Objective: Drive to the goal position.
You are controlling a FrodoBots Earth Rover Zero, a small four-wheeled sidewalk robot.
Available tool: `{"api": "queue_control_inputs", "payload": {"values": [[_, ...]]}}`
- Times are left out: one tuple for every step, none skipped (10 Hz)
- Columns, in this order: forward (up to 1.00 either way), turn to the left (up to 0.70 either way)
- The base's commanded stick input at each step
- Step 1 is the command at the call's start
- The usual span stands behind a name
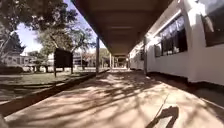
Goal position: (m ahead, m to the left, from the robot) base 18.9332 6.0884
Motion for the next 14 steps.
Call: {"api": "queue_control_inputs", "payload": {"values": [[0.70, 0.00], [0.70, 0.00], [0.70, 0.00], [0.70, 0.00], [0.70, 0.00], [0.70, 0.00], [0.70, 0.00], [0.70, 0.00], [0.70, 0.00], [0.70, 0.00], [0.70, 0.00], [0.70, 0.00], [0.70, 0.00], [0.70, 0.00]]}}
